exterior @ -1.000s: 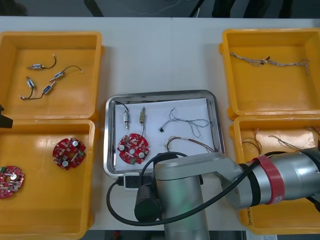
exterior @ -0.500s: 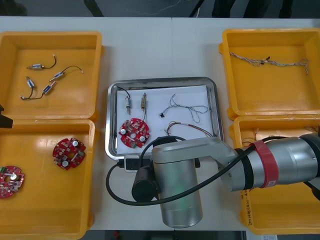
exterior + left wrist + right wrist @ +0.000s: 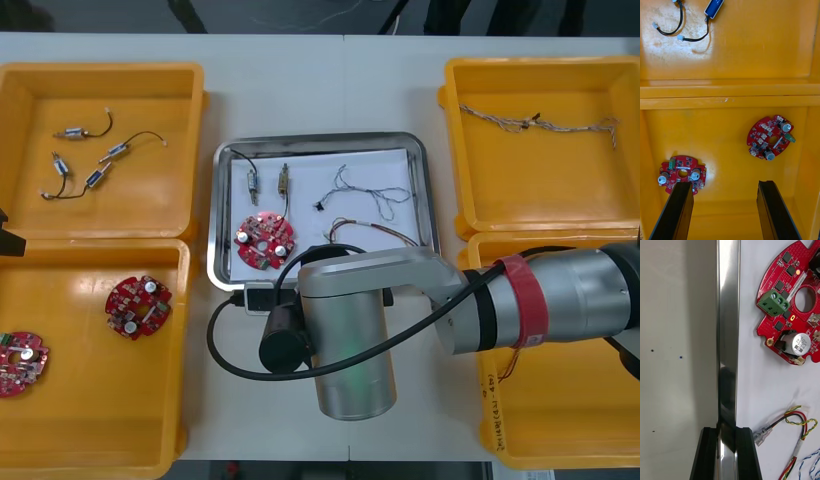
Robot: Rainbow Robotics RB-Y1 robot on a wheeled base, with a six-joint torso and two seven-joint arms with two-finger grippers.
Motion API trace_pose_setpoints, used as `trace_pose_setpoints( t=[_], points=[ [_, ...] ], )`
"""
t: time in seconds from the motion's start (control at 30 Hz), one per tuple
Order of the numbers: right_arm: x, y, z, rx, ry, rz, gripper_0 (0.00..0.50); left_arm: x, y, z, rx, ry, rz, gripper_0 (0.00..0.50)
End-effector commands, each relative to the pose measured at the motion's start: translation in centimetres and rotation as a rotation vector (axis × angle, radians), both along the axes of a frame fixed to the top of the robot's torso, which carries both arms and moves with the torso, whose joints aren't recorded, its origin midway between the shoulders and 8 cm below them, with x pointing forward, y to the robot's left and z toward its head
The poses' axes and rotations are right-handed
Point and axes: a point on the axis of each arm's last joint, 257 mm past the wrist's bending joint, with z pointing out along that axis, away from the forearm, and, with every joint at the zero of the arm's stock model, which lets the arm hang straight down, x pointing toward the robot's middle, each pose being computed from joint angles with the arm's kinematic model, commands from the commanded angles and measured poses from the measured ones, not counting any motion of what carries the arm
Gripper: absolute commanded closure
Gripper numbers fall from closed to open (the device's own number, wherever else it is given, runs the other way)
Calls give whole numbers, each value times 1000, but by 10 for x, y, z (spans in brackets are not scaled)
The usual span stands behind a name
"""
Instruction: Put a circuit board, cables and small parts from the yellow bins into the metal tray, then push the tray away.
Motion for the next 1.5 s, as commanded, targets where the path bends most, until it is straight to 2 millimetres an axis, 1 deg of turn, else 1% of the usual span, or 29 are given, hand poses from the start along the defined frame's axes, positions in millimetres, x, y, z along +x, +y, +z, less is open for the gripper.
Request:
trace_pose_setpoints(
  t=[0.03,0.2,0.47,0.93,1.5],
  points=[
    [20,8,22,18,-58,6,500,-5,14,14,77,-17,-35,0],
    [32,6,26,16,-74,-1,500,-5,14,14,77,-17,-35,0],
    [45,6,30,17,-63,-19,500,-5,14,14,77,-17,-35,0],
    [72,7,47,-6,-118,-1,500,-5,14,14,77,-17,-35,0],
    [102,13,70,10,-175,9,500,-5,14,14,77,-17,-35,0]
  ],
)
